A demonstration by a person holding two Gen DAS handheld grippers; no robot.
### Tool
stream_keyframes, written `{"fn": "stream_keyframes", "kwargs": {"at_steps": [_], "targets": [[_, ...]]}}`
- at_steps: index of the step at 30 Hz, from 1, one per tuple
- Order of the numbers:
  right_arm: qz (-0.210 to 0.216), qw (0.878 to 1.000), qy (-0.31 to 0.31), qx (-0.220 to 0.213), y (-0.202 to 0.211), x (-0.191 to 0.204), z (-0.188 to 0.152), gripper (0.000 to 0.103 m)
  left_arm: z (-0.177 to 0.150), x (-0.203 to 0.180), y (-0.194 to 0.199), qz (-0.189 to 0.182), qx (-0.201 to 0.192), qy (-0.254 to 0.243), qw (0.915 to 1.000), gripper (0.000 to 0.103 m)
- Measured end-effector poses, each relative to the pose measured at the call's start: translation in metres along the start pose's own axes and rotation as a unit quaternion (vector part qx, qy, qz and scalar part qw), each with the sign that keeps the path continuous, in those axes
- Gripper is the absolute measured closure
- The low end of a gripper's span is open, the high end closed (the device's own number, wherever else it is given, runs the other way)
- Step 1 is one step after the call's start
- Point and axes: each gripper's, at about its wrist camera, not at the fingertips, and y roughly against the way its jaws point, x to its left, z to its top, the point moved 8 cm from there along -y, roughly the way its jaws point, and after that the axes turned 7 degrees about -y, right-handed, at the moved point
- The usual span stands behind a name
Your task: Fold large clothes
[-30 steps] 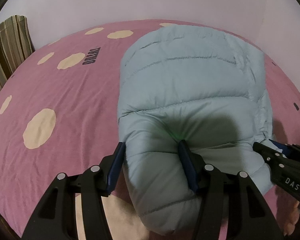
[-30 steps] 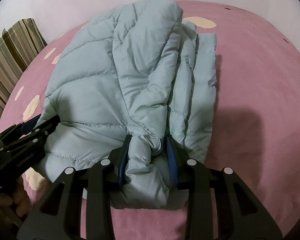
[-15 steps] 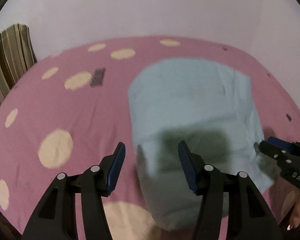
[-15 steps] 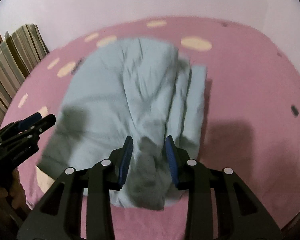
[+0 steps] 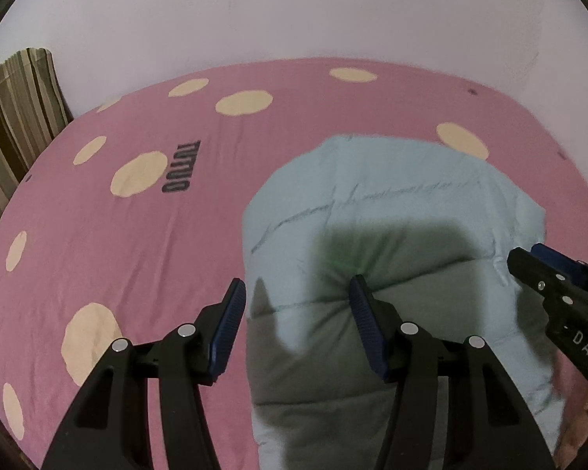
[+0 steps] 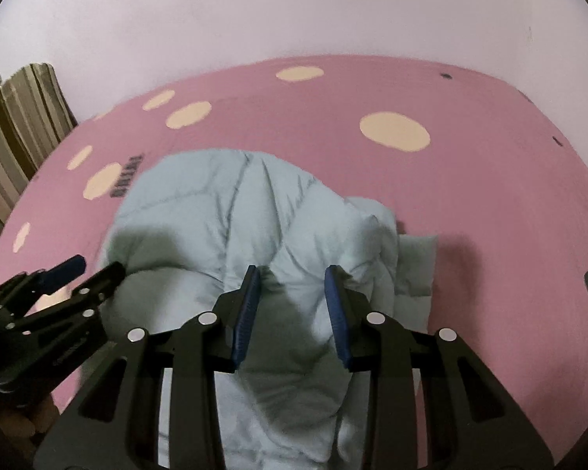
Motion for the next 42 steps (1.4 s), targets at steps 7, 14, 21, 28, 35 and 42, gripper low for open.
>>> {"fn": "stream_keyframes", "kwargs": {"at_steps": [7,14,21,28,35,42], "targets": [[-0.013,1.000,0.002,0.022,-0.036,-0.015,-0.016,0.070,-0.011,-0.010,-0.022,0.014,0.021,-0.011,0.9996,0.048],[-0.008,1.000,-0.006,0.029,-0.054,-0.021,-0.022,0.070,-0.017,-0.013,-0.043,0.017,0.028,-0.005,0.9995,0.047],[-0.013,1.000,0.001,0.014,-0.059,-0.022,-0.022,0.070,-0.019,-0.015,-0.049,0.024,0.019,-0.005,0.9995,0.047],[-0.018,1.000,0.001,0.008,-0.058,-0.020,-0.026,0.070,-0.019,-0.013,-0.055,0.016,0.015,0.000,0.9998,0.047],[-0.017,1.000,0.001,0.004,-0.057,-0.020,-0.025,0.070,-0.019,-0.013,-0.052,0.016,0.000,0.002,0.9999,0.047],[-0.014,1.000,0.000,-0.009,-0.032,-0.014,-0.021,0.052,-0.015,-0.008,-0.031,0.016,-0.007,0.013,0.9998,0.035]]}}
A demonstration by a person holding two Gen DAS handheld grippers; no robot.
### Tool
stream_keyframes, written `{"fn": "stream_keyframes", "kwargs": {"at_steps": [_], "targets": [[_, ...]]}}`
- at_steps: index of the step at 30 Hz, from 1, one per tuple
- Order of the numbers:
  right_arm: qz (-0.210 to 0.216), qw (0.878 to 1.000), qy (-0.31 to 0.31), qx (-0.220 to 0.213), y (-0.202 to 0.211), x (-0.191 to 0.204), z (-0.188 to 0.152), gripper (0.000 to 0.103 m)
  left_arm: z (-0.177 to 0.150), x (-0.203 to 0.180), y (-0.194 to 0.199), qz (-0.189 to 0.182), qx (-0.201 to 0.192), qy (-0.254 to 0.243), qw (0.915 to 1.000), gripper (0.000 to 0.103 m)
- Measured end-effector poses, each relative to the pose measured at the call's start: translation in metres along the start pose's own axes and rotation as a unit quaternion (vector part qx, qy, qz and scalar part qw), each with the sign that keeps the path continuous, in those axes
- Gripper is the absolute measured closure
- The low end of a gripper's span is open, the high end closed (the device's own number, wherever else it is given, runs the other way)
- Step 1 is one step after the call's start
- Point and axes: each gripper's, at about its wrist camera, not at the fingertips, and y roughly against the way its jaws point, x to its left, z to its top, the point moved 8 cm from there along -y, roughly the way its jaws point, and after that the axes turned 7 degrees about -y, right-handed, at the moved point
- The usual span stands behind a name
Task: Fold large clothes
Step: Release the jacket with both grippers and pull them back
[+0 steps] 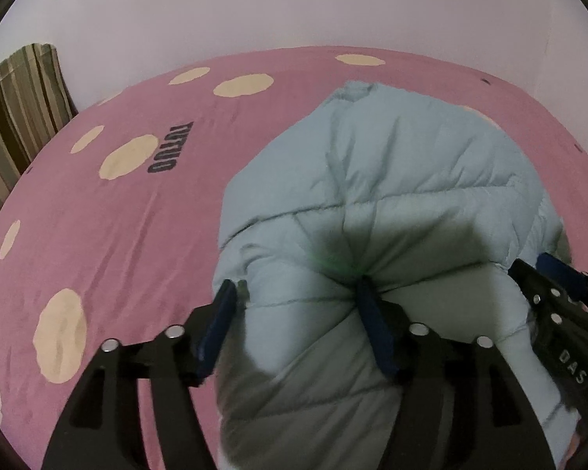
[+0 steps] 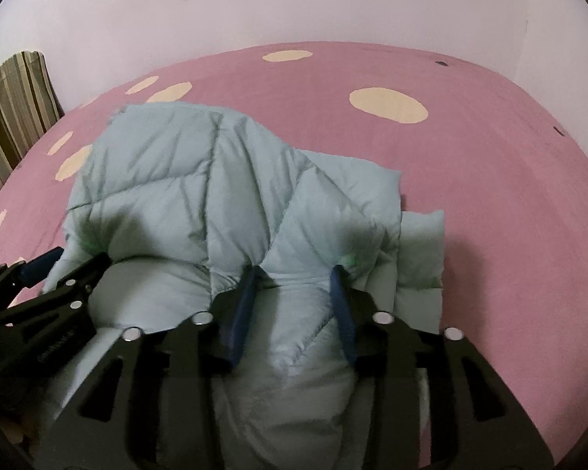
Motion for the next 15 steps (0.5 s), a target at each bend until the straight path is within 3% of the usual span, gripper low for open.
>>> {"fn": "stream_keyframes", "kwargs": {"at_steps": [2,9,15], "targets": [[0.003,1.000,-0.011,-0.003,0.014,0.001,0.004,0.041,0.001,0.004,0.011,-0.008,-0.003,0.010,0.9999,0.034],[-0.009,0.999,-0.026,-0.018,0.064,0.000,0.005,0.039,-0.001,0.013,0.065,-0.012,-0.040,0.024,0.9989,0.032],[-0.004,0.999,-0.029,-0.018,0.099,-0.004,-0.016,0.032,-0.020,0.019,0.110,-0.022,-0.061,0.038,0.9972,0.026]]}}
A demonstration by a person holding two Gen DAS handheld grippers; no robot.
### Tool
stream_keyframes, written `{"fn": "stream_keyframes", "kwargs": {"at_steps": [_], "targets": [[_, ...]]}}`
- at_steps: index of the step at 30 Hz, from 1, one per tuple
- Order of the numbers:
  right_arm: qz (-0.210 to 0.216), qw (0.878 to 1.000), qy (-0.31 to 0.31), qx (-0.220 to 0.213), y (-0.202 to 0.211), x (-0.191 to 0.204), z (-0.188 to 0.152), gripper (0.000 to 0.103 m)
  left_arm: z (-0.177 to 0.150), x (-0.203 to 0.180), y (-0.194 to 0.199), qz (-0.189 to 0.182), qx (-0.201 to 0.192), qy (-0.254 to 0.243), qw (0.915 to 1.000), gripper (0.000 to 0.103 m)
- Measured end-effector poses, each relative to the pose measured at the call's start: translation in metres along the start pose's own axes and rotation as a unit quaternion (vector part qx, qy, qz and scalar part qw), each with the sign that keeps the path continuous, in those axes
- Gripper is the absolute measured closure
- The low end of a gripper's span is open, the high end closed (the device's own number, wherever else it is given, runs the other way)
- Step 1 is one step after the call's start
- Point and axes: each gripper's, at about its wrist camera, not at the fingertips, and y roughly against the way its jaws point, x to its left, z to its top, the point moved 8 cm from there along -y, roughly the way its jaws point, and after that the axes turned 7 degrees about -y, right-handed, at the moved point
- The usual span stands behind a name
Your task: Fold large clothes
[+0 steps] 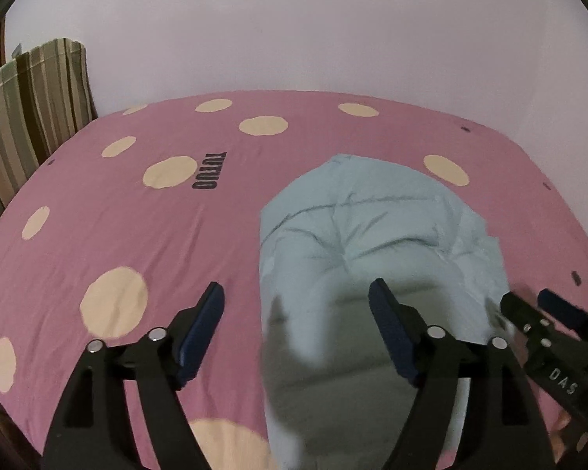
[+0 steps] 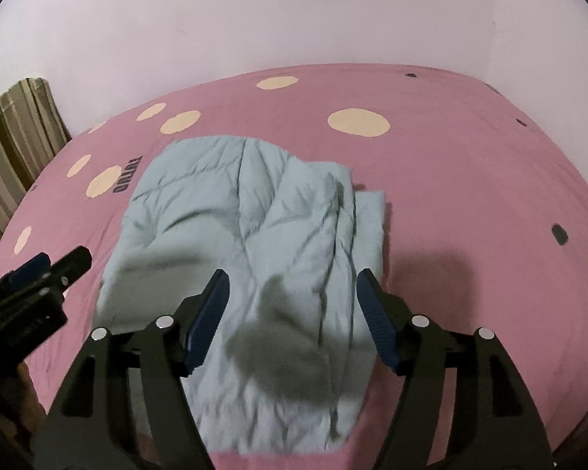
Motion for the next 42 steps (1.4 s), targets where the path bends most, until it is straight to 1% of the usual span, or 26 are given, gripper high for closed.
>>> {"fn": "stream_keyframes", "kwargs": {"at_steps": [6,11,19,42], "targets": [[0.005,1.000,-0.004,0.000,0.024,-0.004,-0.021,0.030,-0.025,0.002,0.030,0.012,-0.002,-0.009,0.9999,0.025],[0.006,1.000,-0.003,-0.009,0.042,-0.005,-0.030,0.029,-0.040,-0.002,0.051,0.009,-0.004,-0.006,0.9999,0.025],[0.003,1.000,-0.001,-0.019,0.054,-0.001,-0.035,0.029,-0.042,-0.006,0.067,0.010,-0.015,-0.013,0.9998,0.025],[0.004,0.999,0.015,-0.039,0.072,0.012,-0.042,0.029,-0.048,-0.004,0.080,0.005,-0.021,-0.005,0.9998,0.025]]}}
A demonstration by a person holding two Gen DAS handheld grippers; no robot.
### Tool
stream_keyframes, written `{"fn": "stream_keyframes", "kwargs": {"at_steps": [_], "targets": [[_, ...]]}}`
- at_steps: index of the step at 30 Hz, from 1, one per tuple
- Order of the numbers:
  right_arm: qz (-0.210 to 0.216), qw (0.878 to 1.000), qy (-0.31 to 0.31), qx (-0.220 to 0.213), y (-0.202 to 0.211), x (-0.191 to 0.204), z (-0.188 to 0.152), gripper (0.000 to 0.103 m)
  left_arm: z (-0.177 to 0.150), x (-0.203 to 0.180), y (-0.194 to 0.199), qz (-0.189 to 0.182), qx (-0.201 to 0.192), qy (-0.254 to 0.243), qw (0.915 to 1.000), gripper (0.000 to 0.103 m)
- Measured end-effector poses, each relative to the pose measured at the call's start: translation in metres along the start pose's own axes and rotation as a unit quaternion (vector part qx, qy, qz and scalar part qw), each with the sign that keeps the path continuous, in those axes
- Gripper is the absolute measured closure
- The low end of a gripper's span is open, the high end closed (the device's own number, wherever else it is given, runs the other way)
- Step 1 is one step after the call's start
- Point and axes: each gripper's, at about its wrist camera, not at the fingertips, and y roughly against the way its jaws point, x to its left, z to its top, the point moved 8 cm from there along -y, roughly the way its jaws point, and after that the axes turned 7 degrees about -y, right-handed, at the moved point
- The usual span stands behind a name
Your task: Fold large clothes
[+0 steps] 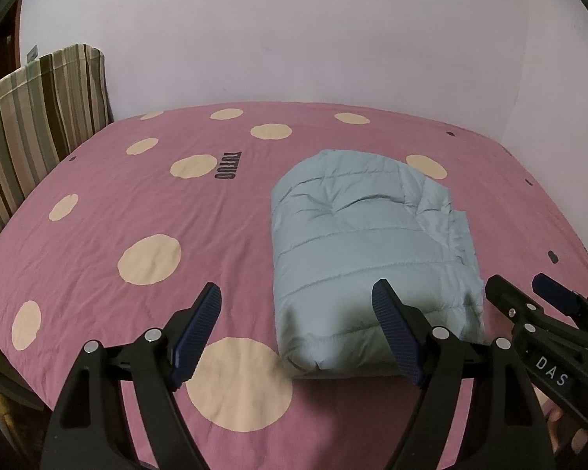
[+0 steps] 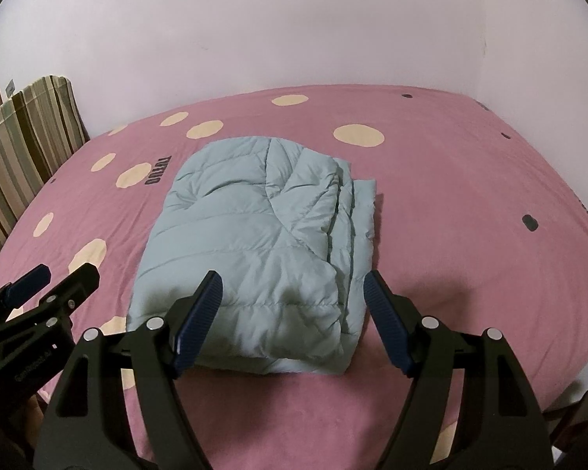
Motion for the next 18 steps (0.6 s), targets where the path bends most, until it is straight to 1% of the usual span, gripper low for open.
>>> {"fn": "stream_keyframes", "kwargs": {"at_steps": [18], "targets": [[0.001,1.000,0.002,-0.003,0.0045,0.0054,-0.0019,0.028,-0.0002,0.0017,0.0061,-0.001,-0.004,0.000,1.0000,0.025]]}}
